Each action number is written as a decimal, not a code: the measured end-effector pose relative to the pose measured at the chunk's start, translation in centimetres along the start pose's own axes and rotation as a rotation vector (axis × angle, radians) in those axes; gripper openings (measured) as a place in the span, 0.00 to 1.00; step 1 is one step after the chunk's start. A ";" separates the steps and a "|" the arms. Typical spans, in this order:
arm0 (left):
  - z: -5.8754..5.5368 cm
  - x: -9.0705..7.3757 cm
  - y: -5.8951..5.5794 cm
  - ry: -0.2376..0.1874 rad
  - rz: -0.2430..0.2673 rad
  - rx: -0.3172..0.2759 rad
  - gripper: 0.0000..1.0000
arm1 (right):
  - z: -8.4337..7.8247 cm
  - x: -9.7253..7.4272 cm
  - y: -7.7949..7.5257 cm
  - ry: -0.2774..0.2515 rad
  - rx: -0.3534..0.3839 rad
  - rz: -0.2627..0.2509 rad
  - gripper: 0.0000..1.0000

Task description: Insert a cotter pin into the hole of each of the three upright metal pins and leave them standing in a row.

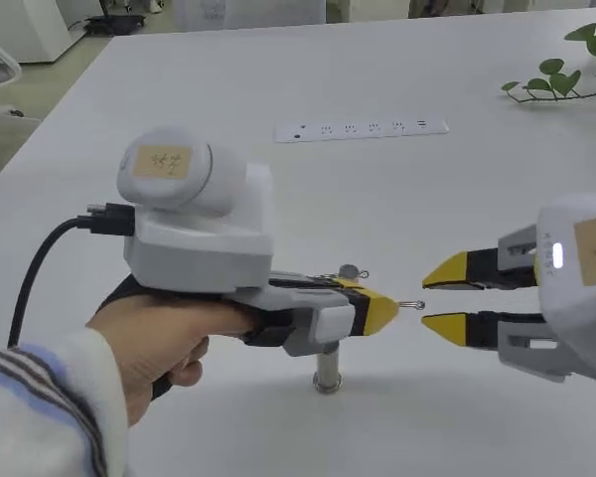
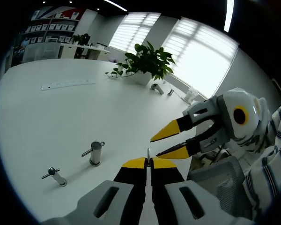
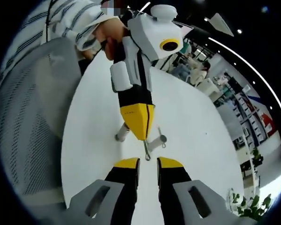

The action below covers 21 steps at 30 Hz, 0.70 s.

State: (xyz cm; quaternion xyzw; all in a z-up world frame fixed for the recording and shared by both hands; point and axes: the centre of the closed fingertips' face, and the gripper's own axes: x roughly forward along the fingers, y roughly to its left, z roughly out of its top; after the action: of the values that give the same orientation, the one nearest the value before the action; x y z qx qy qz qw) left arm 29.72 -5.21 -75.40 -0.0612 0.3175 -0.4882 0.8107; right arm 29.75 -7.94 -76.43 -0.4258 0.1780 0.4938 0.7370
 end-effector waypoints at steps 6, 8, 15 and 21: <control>0.2 -0.8 -0.4 0.006 -0.013 0.169 0.00 | 0.8 -0.6 1.4 -0.139 0.241 0.119 0.20; 0.4 -1.2 -1.1 -0.009 -0.041 0.252 0.00 | 0.9 -0.8 1.5 -0.162 0.276 0.145 0.22; 0.2 -1.8 -2.6 0.027 -0.086 0.474 0.00 | 1.0 -1.2 1.4 -0.221 0.324 0.178 0.23; -0.5 -1.3 -3.0 0.048 -0.113 0.591 0.00 | 1.3 -0.8 2.2 -0.224 0.310 0.218 0.21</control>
State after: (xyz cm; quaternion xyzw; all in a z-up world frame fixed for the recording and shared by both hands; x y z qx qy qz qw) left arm 26.76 -5.51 -74.01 0.1713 0.1771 -0.6051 0.7570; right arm 27.21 -7.07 -76.14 -0.2282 0.2137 0.5814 0.7512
